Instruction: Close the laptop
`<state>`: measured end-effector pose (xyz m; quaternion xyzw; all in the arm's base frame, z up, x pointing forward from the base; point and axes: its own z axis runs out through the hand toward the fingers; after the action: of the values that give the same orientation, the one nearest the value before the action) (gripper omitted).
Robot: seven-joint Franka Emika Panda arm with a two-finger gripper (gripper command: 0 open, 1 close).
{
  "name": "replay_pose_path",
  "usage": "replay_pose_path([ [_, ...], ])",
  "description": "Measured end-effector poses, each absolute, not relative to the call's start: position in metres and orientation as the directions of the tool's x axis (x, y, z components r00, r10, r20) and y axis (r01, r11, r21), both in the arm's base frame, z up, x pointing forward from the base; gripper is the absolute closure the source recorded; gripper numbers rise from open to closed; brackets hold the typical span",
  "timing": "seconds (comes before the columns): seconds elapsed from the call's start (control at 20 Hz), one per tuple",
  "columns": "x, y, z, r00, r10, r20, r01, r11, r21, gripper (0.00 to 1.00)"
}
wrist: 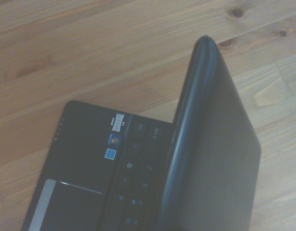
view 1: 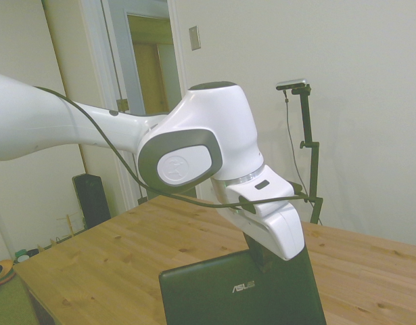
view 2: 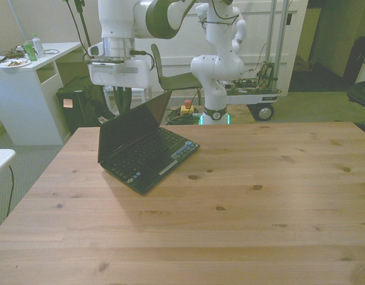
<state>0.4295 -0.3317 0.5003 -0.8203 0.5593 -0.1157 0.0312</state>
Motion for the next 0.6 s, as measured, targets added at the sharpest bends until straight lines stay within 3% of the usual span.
replay_pose_path([
  [0.6, 0.446, -0.337, 0.432, 0.346, -0.93, 0.126, -0.921, -0.362, -0.142, 1.0],
])
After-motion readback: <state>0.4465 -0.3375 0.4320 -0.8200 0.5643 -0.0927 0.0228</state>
